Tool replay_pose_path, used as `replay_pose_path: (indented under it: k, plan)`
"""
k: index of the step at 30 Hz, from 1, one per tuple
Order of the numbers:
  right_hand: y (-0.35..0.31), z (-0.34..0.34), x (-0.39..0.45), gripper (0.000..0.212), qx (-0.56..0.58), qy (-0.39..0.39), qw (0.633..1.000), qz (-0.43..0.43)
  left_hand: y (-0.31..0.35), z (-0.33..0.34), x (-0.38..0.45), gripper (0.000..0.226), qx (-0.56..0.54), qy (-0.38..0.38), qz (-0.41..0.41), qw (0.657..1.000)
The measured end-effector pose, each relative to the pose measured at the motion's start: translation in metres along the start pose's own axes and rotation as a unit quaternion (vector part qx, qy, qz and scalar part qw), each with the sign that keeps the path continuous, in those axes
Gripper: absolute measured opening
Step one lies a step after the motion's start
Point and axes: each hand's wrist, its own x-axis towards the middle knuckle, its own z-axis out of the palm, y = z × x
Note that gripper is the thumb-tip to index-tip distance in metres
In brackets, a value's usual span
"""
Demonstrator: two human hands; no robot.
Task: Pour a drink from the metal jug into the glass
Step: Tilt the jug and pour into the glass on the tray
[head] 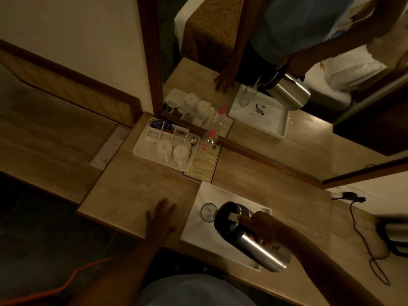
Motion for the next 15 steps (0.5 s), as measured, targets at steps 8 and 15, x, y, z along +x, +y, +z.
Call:
replay_pose_path:
  k: [8, 15]
  plan:
    - [0.0009, -0.0024, -0.0024, 0.058, -0.026, -0.007, 1.000, 0.005, -0.0014, -0.0002, 0.0001, 0.091, -0.016, -0.005, 0.002, 1.000]
    - [0.0013, -0.0054, -0.0012, 0.058, -0.040, -0.003, 0.999, 0.002, -0.0008, 0.0005, 0.0003, 0.090, -0.013, -0.004, 0.001, 1.000]
